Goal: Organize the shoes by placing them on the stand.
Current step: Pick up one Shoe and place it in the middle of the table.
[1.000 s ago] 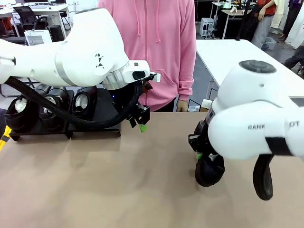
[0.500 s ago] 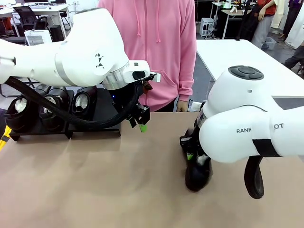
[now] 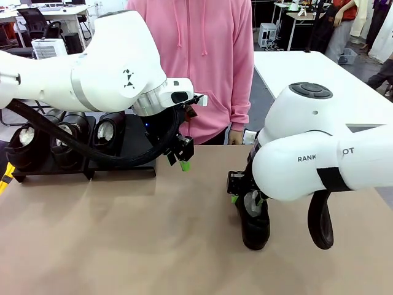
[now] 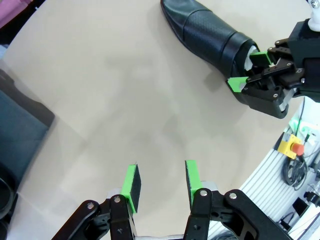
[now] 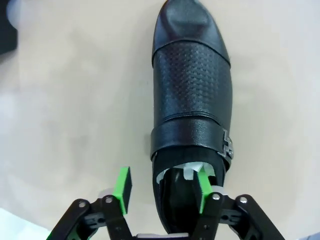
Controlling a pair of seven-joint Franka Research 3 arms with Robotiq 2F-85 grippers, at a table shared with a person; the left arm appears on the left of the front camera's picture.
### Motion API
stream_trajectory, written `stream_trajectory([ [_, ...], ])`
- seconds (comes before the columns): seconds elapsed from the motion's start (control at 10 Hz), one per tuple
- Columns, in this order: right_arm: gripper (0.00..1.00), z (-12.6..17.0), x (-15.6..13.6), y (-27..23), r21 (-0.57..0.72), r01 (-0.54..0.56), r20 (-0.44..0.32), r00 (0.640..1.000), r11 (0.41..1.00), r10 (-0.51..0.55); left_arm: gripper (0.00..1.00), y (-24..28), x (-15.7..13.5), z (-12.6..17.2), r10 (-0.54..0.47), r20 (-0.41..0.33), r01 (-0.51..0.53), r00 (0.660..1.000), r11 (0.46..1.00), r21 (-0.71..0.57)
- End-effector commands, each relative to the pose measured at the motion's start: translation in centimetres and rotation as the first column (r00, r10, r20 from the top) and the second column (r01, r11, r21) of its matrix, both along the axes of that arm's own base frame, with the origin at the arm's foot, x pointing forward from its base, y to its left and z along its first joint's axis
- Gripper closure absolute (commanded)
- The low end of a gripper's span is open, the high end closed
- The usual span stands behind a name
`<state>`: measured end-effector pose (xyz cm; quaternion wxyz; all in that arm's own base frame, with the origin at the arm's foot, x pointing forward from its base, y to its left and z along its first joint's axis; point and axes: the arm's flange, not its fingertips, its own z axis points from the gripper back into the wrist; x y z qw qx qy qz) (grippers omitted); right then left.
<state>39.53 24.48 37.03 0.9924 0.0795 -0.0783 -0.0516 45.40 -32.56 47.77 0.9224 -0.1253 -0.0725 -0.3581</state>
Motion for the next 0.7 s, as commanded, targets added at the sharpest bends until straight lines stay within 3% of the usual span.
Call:
stream_trajectory([
  [0.0,0.00,1.8,0.1,-1.0,0.047,0.003,-0.001,1.000,0.999,-0.003,0.50,0.5,-0.2,0.1,-0.008,0.006,0.008,1.000,1.000,-0.001],
  [0.2,0.00,4.4,-0.5,-3.2,0.137,0.071,-0.125,0.991,0.988,-0.054,0.50,0.5,-0.2,0.1,-0.008,0.006,0.008,1.000,1.000,-0.001],
  [0.3,0.00,1.3,0.2,-0.9,0.032,0.027,-0.007,1.000,0.999,-0.027,0.50,0.5,-0.2,0.1,-0.008,0.006,0.008,1.000,1.000,-0.001],
  [0.6,0.00,1.3,0.2,-0.9,0.032,0.027,-0.007,1.000,0.999,-0.027,0.50,0.5,-0.2,0.1,-0.008,0.006,0.008,1.000,1.000,-0.001],
])
